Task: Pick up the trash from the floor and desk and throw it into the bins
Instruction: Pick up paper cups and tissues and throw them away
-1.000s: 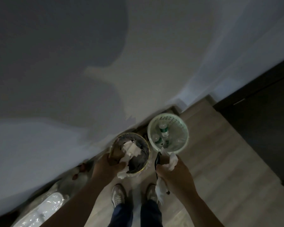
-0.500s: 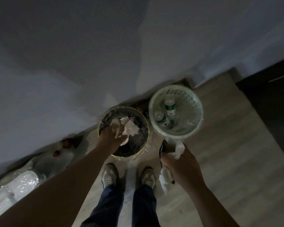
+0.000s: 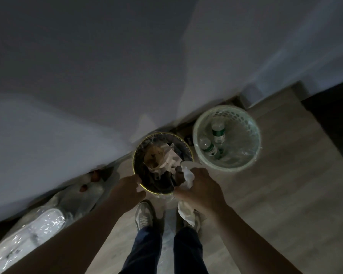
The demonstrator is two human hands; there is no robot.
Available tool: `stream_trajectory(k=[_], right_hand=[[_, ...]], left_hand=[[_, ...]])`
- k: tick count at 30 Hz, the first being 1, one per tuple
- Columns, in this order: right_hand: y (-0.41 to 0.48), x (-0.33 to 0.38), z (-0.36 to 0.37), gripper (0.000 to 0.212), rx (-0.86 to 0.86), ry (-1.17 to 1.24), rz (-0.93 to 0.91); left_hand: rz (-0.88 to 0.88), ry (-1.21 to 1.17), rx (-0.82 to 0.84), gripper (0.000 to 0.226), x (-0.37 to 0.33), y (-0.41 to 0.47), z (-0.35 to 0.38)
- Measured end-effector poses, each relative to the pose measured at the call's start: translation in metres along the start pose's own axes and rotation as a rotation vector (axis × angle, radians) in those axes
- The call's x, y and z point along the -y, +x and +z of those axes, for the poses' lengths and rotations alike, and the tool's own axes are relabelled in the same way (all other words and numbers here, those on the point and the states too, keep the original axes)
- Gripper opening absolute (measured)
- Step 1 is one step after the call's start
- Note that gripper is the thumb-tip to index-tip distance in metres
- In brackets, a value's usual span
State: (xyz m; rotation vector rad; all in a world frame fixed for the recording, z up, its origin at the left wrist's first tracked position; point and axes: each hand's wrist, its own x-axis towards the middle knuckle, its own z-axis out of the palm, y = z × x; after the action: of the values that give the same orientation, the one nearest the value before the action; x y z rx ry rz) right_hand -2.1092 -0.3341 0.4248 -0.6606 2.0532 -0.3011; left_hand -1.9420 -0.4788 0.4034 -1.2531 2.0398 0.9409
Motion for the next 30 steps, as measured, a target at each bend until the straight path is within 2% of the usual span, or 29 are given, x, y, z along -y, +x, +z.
stream_trajectory(k=[3, 7, 9, 10, 13, 15, 24, 30], right_hand=[[0.032, 0.019, 0.017, 0.073, 0.015, -0.069, -0.015], [0.073, 0.034, 0.039, 0.096, 0.113, -0.117, -0.039], [0.084, 0.037, 0.045, 0.102, 0.147, -0.110, -0.045], [0.085, 0.039, 0.047, 0.099, 0.150, -0.127, -0.051], [0.084, 0.045, 0.049, 0.064, 0.101, -0.227, -0.118], [0.078, 0.049, 0.046, 0.051, 0.085, -0.298, -0.139], [0.032, 0.062, 0.005, 0.038, 0.041, -0.437, -0.148], [-0.031, 0.088, -0.046, 0.040, 0.032, -0.523, -0.254]], left_hand=[[-0.014, 0.044, 0.026, 0.035, 0.017, 0.000, -0.006], [-0.031, 0.062, 0.020, 0.036, 0.041, 0.014, -0.017], [-0.037, 0.052, -0.022, 0.035, 0.051, 0.017, -0.021], [-0.032, 0.050, -0.039, 0.034, 0.056, 0.018, -0.022], [-0.005, 0.039, -0.056, 0.033, 0.064, 0.018, -0.026], [0.010, 0.052, -0.049, 0.034, 0.067, 0.015, -0.030], [0.078, 0.153, -0.074, 0.037, 0.043, -0.024, -0.065], [0.094, 0.199, -0.121, 0.039, 0.014, -0.086, -0.100]])
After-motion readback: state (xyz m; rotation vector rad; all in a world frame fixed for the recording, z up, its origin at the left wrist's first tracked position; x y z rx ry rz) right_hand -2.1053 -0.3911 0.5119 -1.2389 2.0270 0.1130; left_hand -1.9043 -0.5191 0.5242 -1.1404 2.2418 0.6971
